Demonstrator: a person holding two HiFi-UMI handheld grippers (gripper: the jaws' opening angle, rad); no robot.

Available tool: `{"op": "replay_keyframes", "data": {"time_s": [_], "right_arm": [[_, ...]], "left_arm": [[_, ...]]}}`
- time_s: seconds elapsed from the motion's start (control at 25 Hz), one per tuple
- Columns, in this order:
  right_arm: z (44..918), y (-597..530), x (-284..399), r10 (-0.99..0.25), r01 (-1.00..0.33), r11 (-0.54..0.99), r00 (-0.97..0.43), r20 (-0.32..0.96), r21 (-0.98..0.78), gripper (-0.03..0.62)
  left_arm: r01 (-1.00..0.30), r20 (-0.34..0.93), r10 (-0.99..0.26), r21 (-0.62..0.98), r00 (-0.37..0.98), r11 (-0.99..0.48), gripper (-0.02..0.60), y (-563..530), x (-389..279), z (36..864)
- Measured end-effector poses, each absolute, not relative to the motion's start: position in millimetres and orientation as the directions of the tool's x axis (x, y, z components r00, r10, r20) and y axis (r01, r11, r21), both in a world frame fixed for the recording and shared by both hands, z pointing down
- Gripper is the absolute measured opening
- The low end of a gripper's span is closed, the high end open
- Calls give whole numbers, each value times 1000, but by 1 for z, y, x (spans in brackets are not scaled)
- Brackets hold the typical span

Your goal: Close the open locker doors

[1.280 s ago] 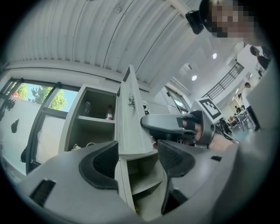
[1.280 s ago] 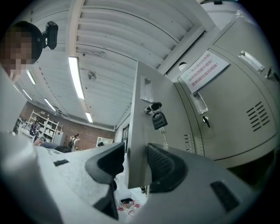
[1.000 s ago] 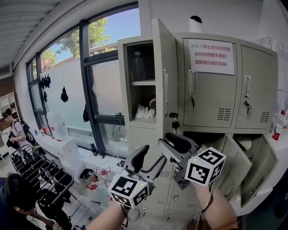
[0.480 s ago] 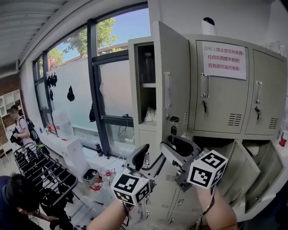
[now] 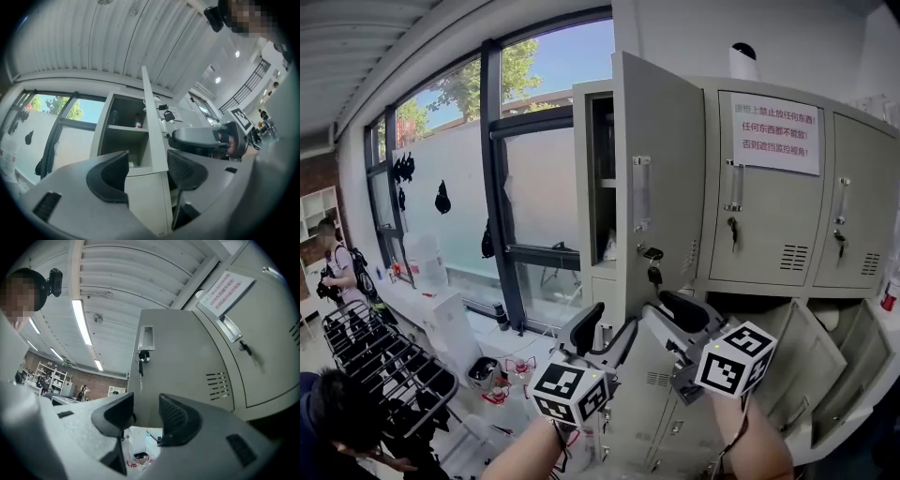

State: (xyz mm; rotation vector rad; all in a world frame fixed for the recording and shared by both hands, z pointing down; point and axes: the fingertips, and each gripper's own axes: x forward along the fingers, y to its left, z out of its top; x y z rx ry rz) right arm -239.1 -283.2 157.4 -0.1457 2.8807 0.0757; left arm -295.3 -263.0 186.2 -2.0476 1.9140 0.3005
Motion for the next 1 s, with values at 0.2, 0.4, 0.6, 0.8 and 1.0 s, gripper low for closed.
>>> {"op": "replay_keyframes", "data": {"time_s": [0.2,0.4,0.6,0.8,1.0], "right_arm": [[161,-294,-248,-124,-134,991,-961,-249,26,163],[161,-303,-257,-152,-163,986,-957,-246,26,162],[164,-315,-269,-187,-198,980,-952,-243,21,161],[166,-325,-282,-219,-230,973,-946,-239,21,163],[170,-336,-293,-252,-261,965,-939,-234,10,161]], "left_arm": [[-996,-368,-927,-75,75,-50,252,-270,-314,186],[-996,-364,-928,-64,77,-57,250,-279,-332,187],[-996,-367,-926,-59,86,-69,250,-289,-350,187],[-996,-375,-923,-47,91,-79,250,-299,-370,186],[-996,-373,-924,-36,87,-79,249,-311,-392,187]]}}
